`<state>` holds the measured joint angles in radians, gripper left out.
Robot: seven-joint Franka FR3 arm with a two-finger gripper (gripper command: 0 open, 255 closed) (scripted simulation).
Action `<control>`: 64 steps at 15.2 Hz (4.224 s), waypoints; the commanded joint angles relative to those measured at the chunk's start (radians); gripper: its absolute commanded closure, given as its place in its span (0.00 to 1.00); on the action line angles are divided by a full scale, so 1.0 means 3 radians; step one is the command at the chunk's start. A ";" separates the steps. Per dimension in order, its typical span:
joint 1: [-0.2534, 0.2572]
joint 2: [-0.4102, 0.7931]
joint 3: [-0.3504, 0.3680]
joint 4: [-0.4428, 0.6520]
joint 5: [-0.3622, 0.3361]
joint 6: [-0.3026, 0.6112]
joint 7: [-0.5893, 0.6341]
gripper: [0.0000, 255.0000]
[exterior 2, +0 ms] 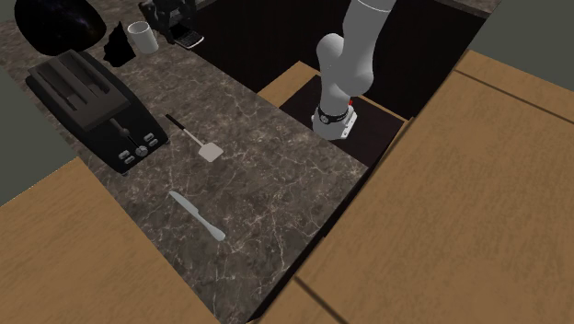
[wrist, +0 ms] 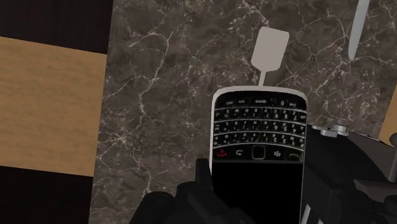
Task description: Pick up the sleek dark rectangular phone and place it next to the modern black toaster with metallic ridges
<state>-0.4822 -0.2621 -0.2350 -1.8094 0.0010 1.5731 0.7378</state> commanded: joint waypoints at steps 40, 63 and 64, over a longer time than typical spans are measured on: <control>-0.0637 0.1755 -0.0696 0.0931 0.0593 0.0626 -0.1433 1.00; -0.0627 0.1952 -0.0642 0.0153 0.0731 0.1573 -0.1574 1.00; -0.0629 0.1969 -0.0638 0.0130 0.0742 0.1611 -0.1583 1.00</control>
<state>-0.6702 0.3234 -0.4277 -1.7640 0.2203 2.0449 0.2658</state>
